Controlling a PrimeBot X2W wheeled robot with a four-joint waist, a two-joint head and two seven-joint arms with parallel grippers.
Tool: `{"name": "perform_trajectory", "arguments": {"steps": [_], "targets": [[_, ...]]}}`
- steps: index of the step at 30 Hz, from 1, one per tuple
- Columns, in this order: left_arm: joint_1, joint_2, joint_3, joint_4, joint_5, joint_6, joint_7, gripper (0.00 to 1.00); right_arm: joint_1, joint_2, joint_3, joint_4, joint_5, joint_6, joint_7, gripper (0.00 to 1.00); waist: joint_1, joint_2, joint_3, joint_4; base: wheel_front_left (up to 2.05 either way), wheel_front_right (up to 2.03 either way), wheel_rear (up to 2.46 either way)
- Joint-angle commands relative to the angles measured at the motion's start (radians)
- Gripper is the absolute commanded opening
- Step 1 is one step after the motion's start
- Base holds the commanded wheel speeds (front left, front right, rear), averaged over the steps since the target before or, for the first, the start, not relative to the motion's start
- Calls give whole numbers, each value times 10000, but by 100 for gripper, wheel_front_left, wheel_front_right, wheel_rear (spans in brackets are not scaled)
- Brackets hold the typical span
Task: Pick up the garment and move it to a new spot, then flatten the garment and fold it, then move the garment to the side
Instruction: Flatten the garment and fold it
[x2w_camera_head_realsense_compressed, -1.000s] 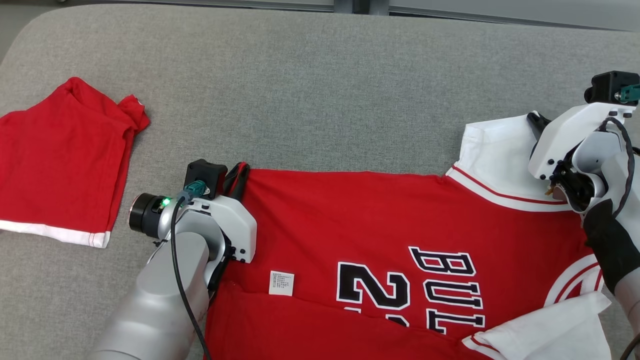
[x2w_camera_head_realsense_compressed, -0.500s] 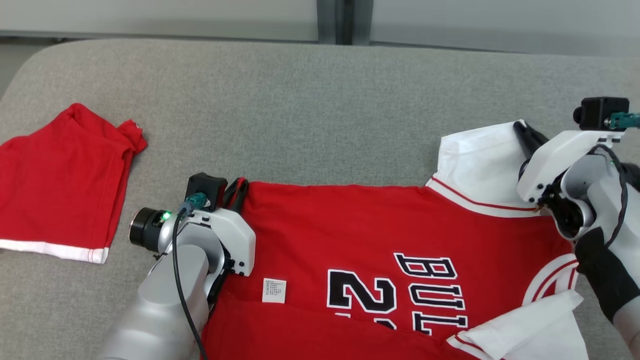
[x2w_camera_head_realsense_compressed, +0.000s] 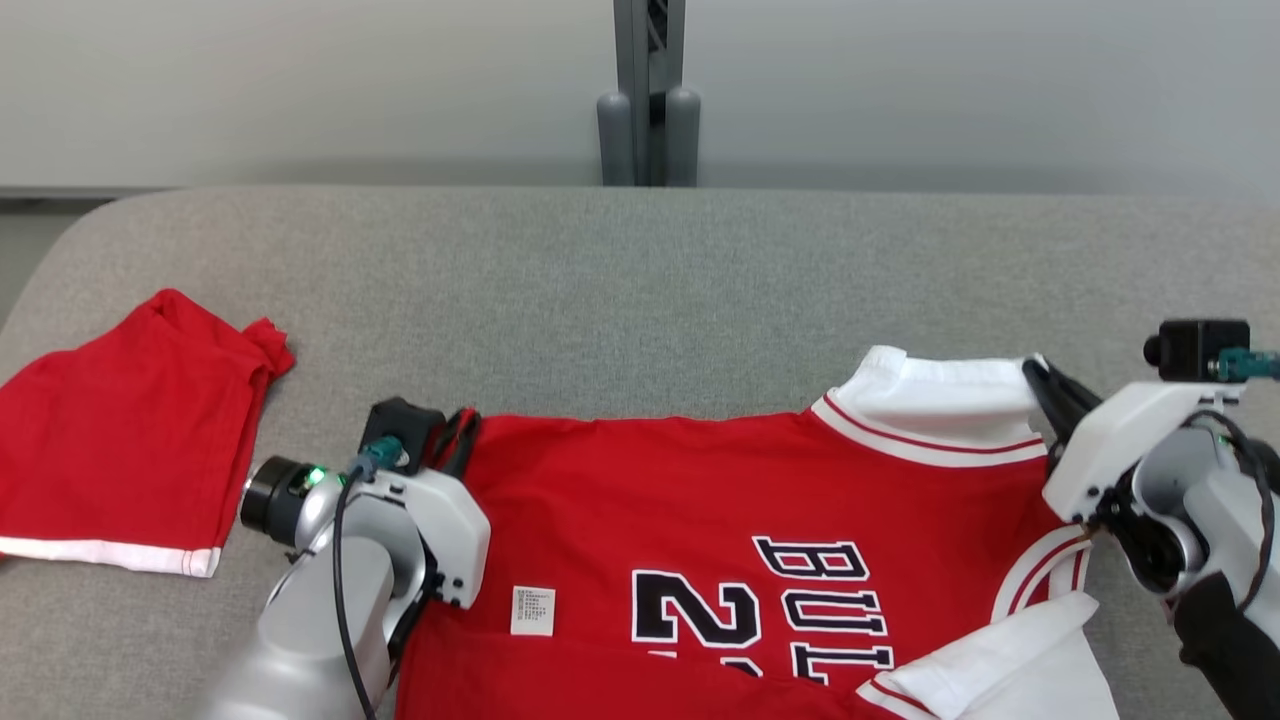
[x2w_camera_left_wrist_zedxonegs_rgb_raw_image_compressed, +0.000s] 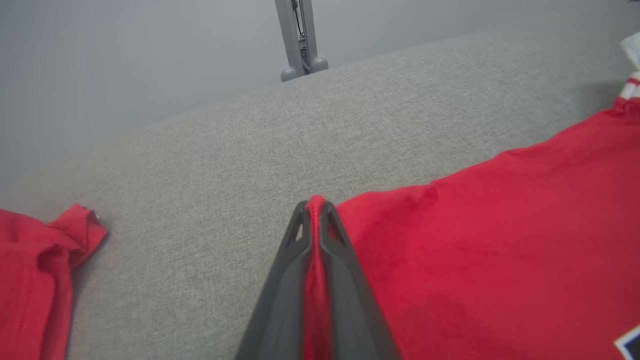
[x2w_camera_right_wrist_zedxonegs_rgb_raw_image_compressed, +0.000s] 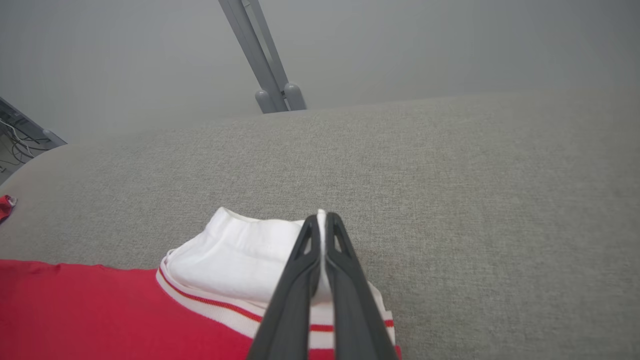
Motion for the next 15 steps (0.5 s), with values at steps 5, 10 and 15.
{"name": "perform_trajectory", "arguments": {"steps": [5, 10, 15], "targets": [[468, 138, -311, -173, 262, -121, -54, 0, 758, -413, 96, -444, 368, -4, 14, 0, 0, 0, -591, -60, 0, 0, 0], [840, 353, -565, -373, 427, -183, -53, 0, 1568, -824, 111, -1079, 767, -4, 254, 0, 0, 0, -950, -55, 0, 0, 0], [1191, 633, -738, -616, 471, -256, -54, 0, 2274, -1161, 77, -1664, 1021, -4, 591, 0, 0, 0, -1232, -79, 0, 0, 0]]}}
